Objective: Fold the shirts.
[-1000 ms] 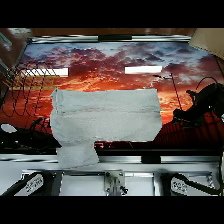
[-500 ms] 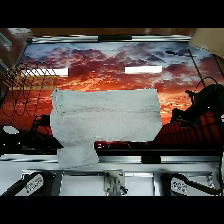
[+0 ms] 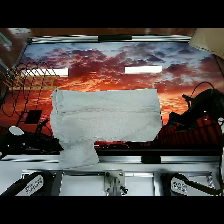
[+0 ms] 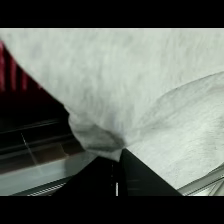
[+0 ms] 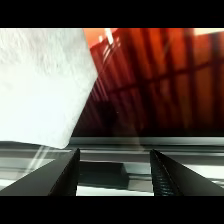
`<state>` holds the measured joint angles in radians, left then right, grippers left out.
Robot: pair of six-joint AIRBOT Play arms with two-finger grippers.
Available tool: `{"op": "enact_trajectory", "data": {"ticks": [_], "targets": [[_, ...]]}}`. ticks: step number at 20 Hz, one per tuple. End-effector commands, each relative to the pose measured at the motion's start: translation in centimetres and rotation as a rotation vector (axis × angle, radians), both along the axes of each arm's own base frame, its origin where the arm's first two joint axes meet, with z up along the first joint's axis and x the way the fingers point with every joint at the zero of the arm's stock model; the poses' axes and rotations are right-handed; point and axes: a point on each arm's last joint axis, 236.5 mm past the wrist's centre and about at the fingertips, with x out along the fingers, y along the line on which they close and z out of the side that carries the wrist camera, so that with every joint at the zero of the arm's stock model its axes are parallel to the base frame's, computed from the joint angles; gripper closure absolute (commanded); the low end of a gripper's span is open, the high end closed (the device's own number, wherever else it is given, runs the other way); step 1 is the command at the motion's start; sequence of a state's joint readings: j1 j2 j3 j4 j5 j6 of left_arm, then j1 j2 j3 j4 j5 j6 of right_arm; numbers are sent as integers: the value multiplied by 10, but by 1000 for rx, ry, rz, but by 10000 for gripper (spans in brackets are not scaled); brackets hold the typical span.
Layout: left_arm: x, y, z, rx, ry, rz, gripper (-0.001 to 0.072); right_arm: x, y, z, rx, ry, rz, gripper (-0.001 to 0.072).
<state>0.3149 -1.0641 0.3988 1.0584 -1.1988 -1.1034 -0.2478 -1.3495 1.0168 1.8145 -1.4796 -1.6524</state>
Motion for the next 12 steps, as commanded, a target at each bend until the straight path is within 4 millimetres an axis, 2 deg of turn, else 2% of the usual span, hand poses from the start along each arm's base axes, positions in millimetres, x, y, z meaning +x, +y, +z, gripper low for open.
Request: {"op": "enact_trajectory", "data": {"ticks": [1, 6, 9, 12], "targets": [[-1, -2, 4, -7, -5, -7, 674, -12, 30, -25, 117, 4, -33, 165], [2, -1, 8, 3, -34, -7, 674, -12, 52, -44, 189, -22, -124, 165], [2, -1, 9, 3, -36, -7, 674, -21, 61, -55, 174, -12, -96, 166], [3, -1, 10, 5, -44, -7, 674, -9, 74, -63, 129, -63, -79, 182]]}}
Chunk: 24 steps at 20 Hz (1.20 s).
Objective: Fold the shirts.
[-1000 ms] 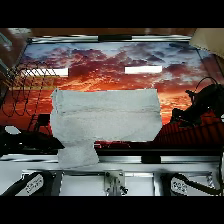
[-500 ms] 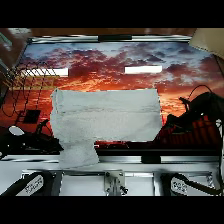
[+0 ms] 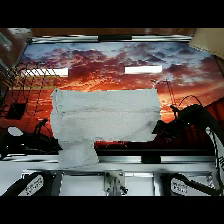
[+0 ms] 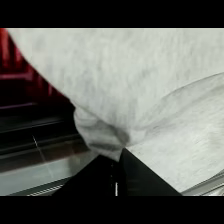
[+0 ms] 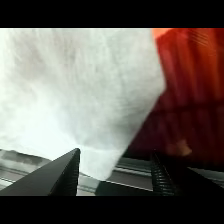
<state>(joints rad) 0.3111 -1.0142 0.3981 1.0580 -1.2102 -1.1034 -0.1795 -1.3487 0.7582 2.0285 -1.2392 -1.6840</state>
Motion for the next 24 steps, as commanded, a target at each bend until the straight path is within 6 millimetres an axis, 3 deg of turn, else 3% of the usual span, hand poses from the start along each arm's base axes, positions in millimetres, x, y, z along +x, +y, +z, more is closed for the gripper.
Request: {"op": "enact_trajectory", "data": {"ticks": [1, 3, 4, 5, 7, 11, 14, 20, 24], "targets": [[1, -1, 3, -2, -10, 1, 674, 15, 12, -11, -45, -62, -21, 321], [2, -1, 3, -1, -14, 1, 674, 20, 15, -12, -59, -73, -37, 459], [2, -1, 4, -1, -14, 1, 674, 19, 18, -11, -54, -70, -31, 624], [2, 0, 4, -1, -15, -2, 674, 16, 19, -8, -45, -59, -22, 643], [15, 4, 15, 7, -71, -40, 674, 25, 18, 8, -36, -104, 23, 643], [98, 26, 81, 76, -327, -29, 676, 85, -6, 62, -142, -346, 84, 644], [152, 38, 117, 85, -432, 4, 677, 131, -12, 85, -165, -453, 54, 644], [250, 41, 126, 11, -464, 77, 676, 208, -3, 86, -159, -516, 6, 644], [296, 39, 118, -1, -456, 101, 675, 236, 2, 67, -129, -504, -26, 644]]}}
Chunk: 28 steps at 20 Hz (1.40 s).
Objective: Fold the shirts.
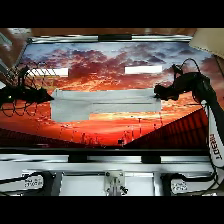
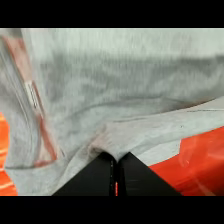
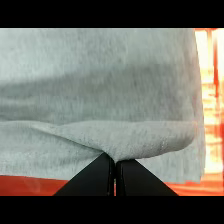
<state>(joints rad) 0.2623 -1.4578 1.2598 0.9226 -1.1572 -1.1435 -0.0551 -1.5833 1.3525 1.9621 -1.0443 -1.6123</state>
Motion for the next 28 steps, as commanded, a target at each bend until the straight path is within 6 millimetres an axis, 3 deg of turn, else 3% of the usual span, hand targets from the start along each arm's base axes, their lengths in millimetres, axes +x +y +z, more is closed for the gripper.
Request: {"op": "enact_trajectory", "data": {"ticks": [1, 4, 7, 8, 9, 10, 11, 12, 13, 15, 16, 17, 22, 28], "targets": [[43, 1, -8, -30, 5, 53, 675, 27, 4, -15, 31, -5, -30, 644], [59, 4, -18, -34, 6, 88, 675, 30, 1, -34, 21, 18, -32, 643], [59, -1, -36, -50, 55, 100, 675, 33, 1, -45, 22, 25, -41, 643], [57, -4, -42, -56, 74, 99, 675, 33, 2, -46, 24, 27, -41, 633], [56, -8, -47, -65, 94, 97, 671, 33, 4, -47, 22, 27, -36, 574], [52, -12, -50, -71, 112, 80, 578, 33, 4, -46, 22, 24, -27, 323], [46, -15, -50, -72, 122, 50, 372, 32, 5, -43, 11, 20, 7, 218], [43, -15, -48, -76, 132, 42, 175, 31, -2, -36, -15, 21, 41, 218], [39, -14, -44, -81, 141, 33, 155, 30, -14, -30, -53, 26, 55, 209], [34, -9, -32, -82, 133, 19, 155, 27, -46, -16, -130, 35, 37, 199], [34, -8, -25, -77, 117, 11, 156, 25, -55, -13, -118, 41, 7, 66], [33, -8, -19, -74, 105, 9, 157, 23, -57, -14, -89, 55, -11, 55], [27, -27, 3, -67, 73, -39, 176, 32, -34, -38, 78, 91, -67, 54], [23, -43, 8, -69, 70, -77, 177, 29, -13, -64, 181, 161, -79, 54]]}}
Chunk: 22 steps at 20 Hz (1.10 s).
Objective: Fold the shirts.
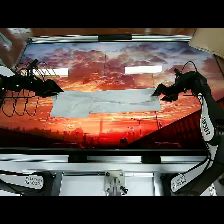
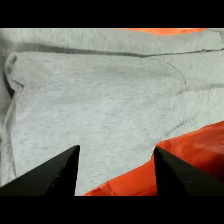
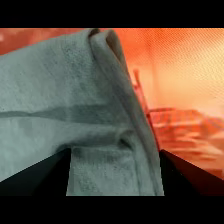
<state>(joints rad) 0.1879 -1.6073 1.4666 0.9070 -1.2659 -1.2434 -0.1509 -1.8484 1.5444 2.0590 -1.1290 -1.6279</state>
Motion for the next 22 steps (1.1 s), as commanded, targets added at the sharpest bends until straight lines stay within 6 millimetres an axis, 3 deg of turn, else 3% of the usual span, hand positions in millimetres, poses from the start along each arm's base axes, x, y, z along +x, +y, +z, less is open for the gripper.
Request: {"op": "enact_trajectory", "data": {"ticks": [1, 3, 4, 5, 6, 7, 10, 12, 14, 16, 19, 22], "targets": [[-2, -10, 3, -3, -3, -25, 177, -5, 17, -14, 71, 50, 2, 55], [-3, -17, 5, -7, -5, -36, 176, -16, 30, -22, 94, 102, 30, 56], [-3, -20, 7, -15, -8, -39, 176, -20, 37, -23, 95, 114, 59, 95], [-3, -22, 9, -25, -13, -39, 176, -23, 43, -22, 96, 113, 92, 275], [-2, -26, 13, -39, -19, -38, 176, -25, 48, -20, 100, 114, 107, 522], [-1, -30, 17, -59, -28, -35, 176, -24, 49, -13, 104, 105, 110, 638], [6, -49, 38, -172, -60, -15, 185, -16, 52, 34, 96, -10, 154, 644], [10, -70, 49, -229, -82, -20, 362, -14, 51, 81, 77, -107, 159, 644], [9, -103, 47, -227, -94, -65, 582, -23, 53, 133, 65, -192, 173, 644], [1, -148, 35, -221, -96, -116, 674, -41, 55, 177, 60, -241, 176, 644], [-22, -212, 4, -207, -78, -141, 673, -75, 59, 230, 55, -285, 166, 644], [-36, -254, -17, -206, -64, -90, 673, -113, 64, 269, 63, -301, 164, 644]]}}
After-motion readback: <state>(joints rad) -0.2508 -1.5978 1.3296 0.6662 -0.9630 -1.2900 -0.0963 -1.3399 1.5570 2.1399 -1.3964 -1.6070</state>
